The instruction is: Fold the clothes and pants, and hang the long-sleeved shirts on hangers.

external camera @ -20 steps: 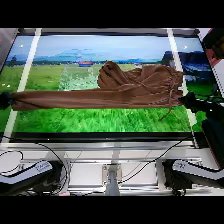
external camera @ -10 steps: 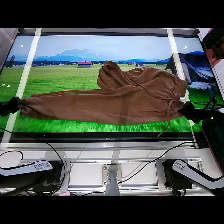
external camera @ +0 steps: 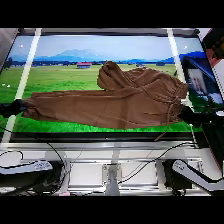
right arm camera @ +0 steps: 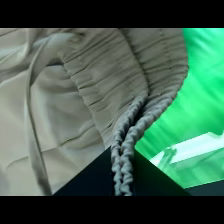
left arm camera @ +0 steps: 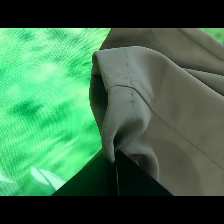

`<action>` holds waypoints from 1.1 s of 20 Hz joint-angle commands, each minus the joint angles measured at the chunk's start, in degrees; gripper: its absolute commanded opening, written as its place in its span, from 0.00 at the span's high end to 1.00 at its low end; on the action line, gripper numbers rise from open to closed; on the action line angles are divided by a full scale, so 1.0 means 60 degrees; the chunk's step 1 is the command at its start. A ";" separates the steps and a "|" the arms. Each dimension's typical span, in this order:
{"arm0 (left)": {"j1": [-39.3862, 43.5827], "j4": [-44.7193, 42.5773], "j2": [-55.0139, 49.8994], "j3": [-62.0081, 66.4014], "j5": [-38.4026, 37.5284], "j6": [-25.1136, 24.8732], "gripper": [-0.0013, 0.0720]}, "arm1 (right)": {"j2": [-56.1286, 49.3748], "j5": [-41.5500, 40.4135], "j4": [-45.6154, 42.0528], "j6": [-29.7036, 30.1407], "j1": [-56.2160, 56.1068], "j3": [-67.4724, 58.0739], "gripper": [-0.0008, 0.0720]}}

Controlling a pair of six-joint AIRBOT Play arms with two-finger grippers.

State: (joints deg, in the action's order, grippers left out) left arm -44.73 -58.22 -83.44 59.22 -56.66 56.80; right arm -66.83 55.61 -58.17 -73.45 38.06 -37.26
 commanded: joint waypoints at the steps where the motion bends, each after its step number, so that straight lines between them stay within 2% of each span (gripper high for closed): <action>1: 0.0004 -0.0015 0.0025 0.0011 -0.0073 -0.0007 0.97 | 0.0007 -0.0280 -0.0368 -0.0200 0.0007 0.0007 0.93; 3: -0.0004 -0.0015 0.0047 0.0011 -0.0076 -0.0007 0.97 | 0.0007 -0.0277 -0.0361 -0.0204 0.0007 0.0007 0.93; 4: -0.0004 -0.0015 0.0058 0.0011 -0.0106 -0.0011 0.88 | 0.0007 -0.0280 -0.0361 -0.0204 0.0007 0.0007 0.93; 6: -0.0011 -0.0087 0.0102 0.0015 -0.0208 -0.0047 0.00 | 0.0007 -0.0277 -0.0342 -0.0204 0.0004 0.0007 0.93; 10: -0.0233 -0.1479 0.0590 0.0015 -0.0255 -0.0040 0.03 | 0.0007 -0.0273 -0.0335 -0.0204 0.0004 0.0007 0.93; 11: -0.0321 -0.2135 0.0790 0.0015 -0.0273 -0.0033 0.08 | 0.0007 -0.0273 -0.0331 -0.0204 0.0007 0.0007 0.93; 12: -0.0433 -0.2750 0.0965 0.0015 -0.0415 -0.0036 0.21 | 0.0007 -0.0273 -0.0331 -0.0219 0.0004 0.0007 0.93; 15: -0.0914 -0.3807 0.1056 0.0011 -0.1049 -0.0124 0.23 | 0.0007 -0.0233 -0.0266 -0.0259 0.0007 0.0007 0.93; 18: -0.1585 -0.2892 0.0612 -0.0007 -0.1796 -0.0517 0.20 | 0.0007 -0.0189 -0.0262 -0.0259 0.0004 0.0007 0.93; 19: -0.1759 -0.2364 0.0375 -0.0007 -0.1978 -0.0514 0.09 | 0.0007 -0.0189 -0.0262 -0.0259 0.0004 0.0007 0.93; 21: -0.1891 -0.1290 -0.0073 -0.0007 -0.2255 -0.0499 0.03 | 0.0007 -0.0193 -0.0266 -0.0342 0.0004 0.0007 0.93; 22: -0.1883 -0.0900 -0.0273 -0.0007 -0.2244 -0.0353 0.03 | 0.0007 -0.0200 -0.0266 -0.0368 0.0004 0.0007 0.93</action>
State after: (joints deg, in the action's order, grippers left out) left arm -54.52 -70.89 -82.11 59.20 -67.29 54.22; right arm -66.83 54.30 -59.81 -75.13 38.06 -37.23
